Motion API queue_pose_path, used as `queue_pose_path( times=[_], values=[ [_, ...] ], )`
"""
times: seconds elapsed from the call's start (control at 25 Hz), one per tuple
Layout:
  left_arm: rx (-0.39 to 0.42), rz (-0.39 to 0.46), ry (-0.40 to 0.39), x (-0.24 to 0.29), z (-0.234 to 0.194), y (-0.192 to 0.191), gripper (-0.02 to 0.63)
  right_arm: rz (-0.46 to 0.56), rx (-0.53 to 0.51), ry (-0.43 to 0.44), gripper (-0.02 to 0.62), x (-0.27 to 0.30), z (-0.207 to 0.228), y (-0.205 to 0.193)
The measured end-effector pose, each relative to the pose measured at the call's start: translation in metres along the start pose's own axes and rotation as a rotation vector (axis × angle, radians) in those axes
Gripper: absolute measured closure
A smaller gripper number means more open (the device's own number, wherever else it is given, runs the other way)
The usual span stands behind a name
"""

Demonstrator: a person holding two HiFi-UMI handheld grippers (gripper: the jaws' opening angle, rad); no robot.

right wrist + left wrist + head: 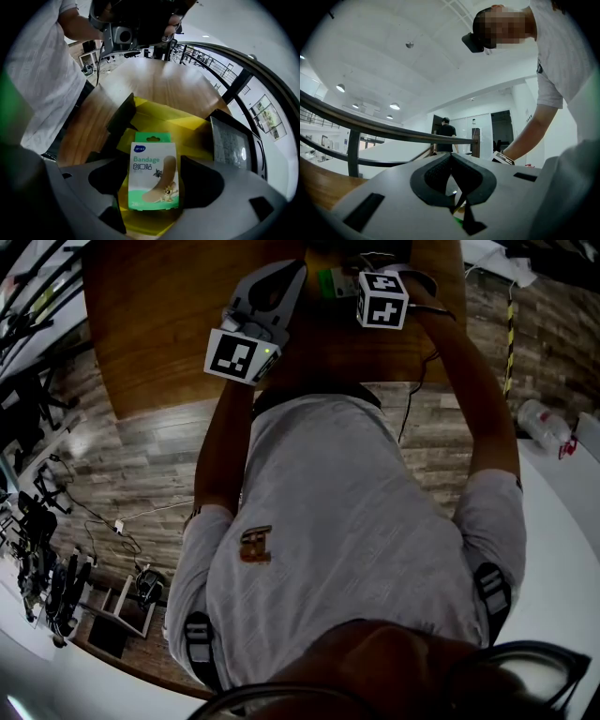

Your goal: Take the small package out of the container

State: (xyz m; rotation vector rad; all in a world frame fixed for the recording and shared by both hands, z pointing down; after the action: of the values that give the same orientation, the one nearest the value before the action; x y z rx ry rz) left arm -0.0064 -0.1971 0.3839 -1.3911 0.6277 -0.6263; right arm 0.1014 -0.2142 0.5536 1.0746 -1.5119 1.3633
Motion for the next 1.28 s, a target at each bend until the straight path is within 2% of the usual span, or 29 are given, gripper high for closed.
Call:
queue_pose_path(
  times=[0.4,0.64,1.0,1.28],
  values=[
    [-0.005,-0.005,0.010,0.004,-0.005,-0.004,0.588,-0.028,0.013,0.071,0.278,0.007,0.007,0.000],
    [-0.008,0.001,0.012,0.007,-0.008,-0.005,0.588,-0.043,-0.025,0.097,0.279,0.008,0.006,0.004],
    [-0.005,-0.012,0.000,0.013,-0.008,-0.008,0.588,-0.043,-0.058,0.097,0.279,0.009,0.009,0.004],
    [-0.007,-0.017,-0.008,0.014,-0.010,-0.010,0.588,-0.022,-0.036,0.089,0.279,0.007,0.009,0.003]
  ],
)
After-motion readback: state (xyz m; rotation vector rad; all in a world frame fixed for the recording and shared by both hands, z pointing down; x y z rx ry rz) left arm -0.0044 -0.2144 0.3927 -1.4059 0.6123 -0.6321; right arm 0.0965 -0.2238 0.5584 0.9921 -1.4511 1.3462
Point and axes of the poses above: the fingertips, and each gripper's own axes: x forward along the fingers, z to its right, y out of its top, the point moved 4 cm from there along -x, backward along the fingers, and after that the axes turned 9 degrees about x, right-handed, at the moved point
